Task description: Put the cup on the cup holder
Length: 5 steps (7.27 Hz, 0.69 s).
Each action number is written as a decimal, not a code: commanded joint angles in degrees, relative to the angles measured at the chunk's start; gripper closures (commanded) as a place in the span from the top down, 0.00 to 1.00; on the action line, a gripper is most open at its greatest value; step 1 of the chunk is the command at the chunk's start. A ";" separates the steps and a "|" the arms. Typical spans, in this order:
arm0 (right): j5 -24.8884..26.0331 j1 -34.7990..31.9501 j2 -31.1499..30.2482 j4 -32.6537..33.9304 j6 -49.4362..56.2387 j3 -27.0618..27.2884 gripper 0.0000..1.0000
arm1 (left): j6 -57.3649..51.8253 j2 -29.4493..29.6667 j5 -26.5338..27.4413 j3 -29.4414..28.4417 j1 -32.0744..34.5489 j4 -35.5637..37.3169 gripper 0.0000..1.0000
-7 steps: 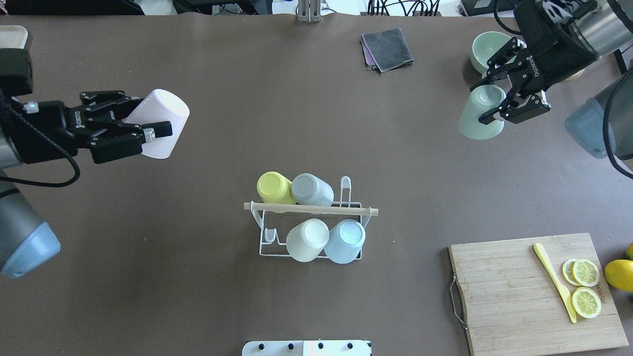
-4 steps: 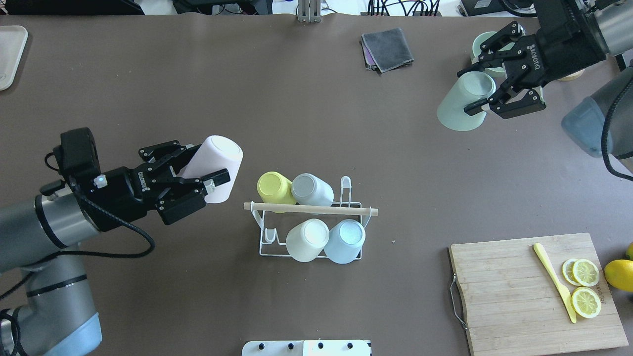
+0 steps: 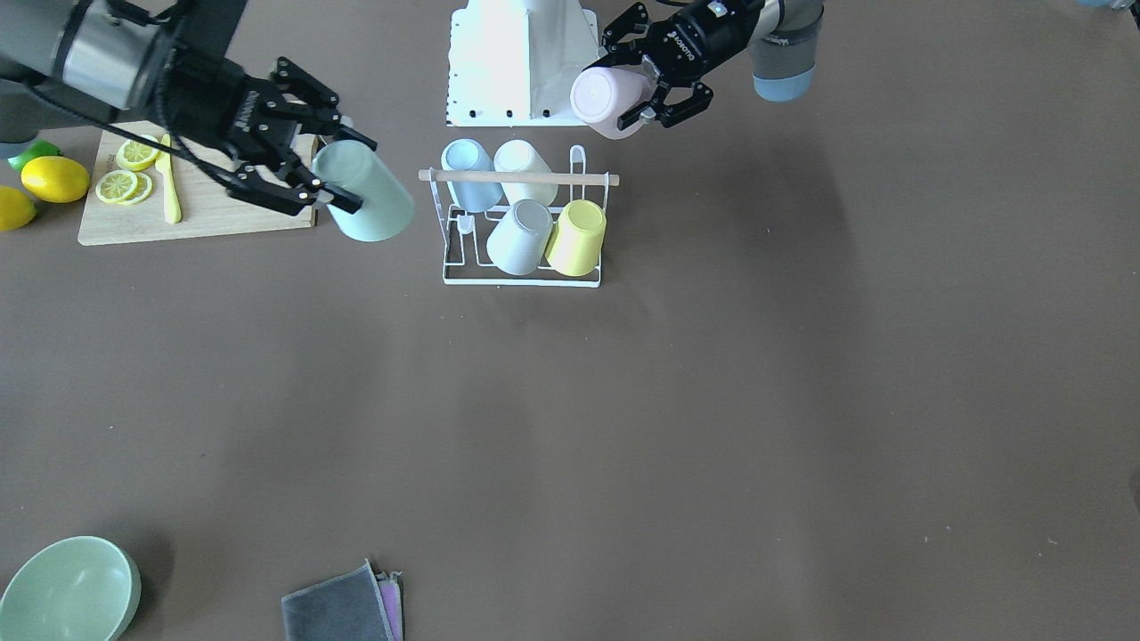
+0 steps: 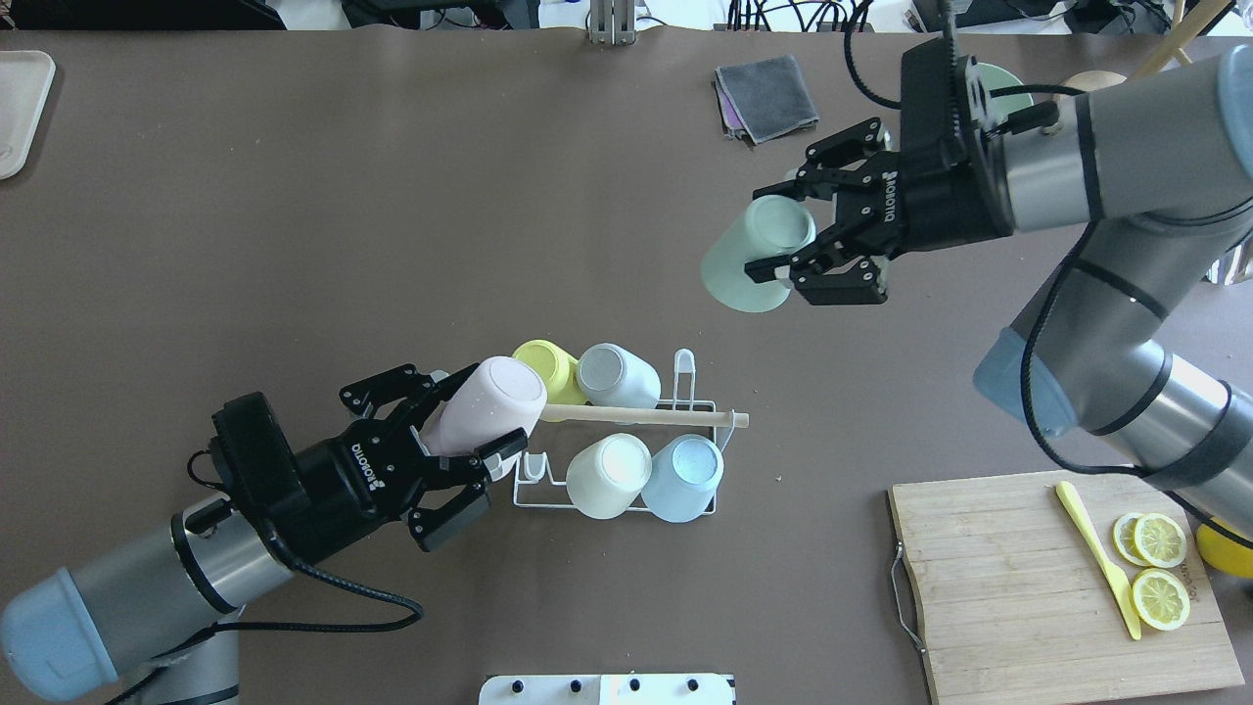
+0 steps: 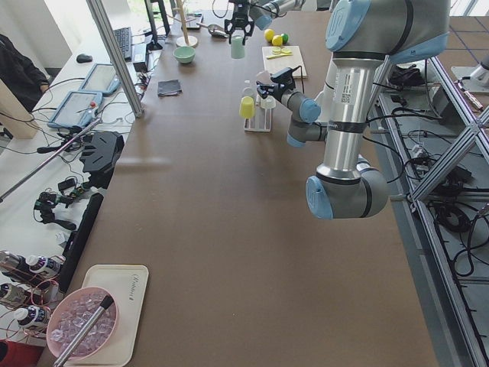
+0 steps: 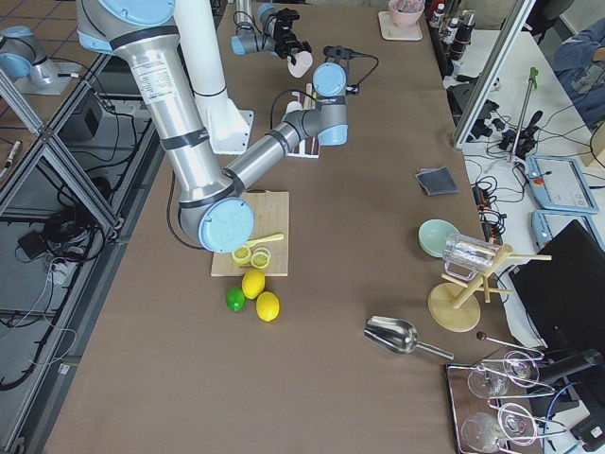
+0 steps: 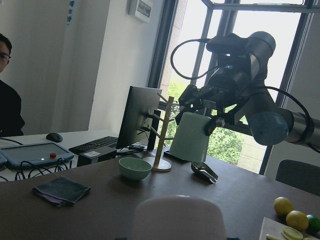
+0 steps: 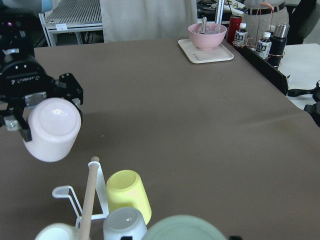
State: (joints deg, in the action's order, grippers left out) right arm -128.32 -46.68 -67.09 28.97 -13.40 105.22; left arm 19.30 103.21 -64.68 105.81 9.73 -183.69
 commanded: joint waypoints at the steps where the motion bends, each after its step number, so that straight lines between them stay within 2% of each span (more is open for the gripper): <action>1: 4.30 4.31 0.91 2.22 -1.02 0.51 0.00 | -2.68 4.26 3.05 -3.83 -1.47 -0.01 0.00; 2: 4.66 5.36 0.82 5.54 0.90 0.16 0.00 | -3.13 5.41 5.42 -4.55 -1.47 -0.01 0.00; 3: 4.66 5.45 1.52 10.62 5.10 0.68 0.00 | -3.22 5.42 5.62 -4.64 -1.47 0.08 0.00; 5: 5.44 6.68 2.14 13.82 6.10 0.69 0.00 | -3.22 5.42 7.63 -5.96 -1.47 -0.09 0.00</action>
State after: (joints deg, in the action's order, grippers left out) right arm -123.50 -40.80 -65.34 40.47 -8.44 105.86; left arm 16.13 108.56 -58.40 100.69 8.27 -183.69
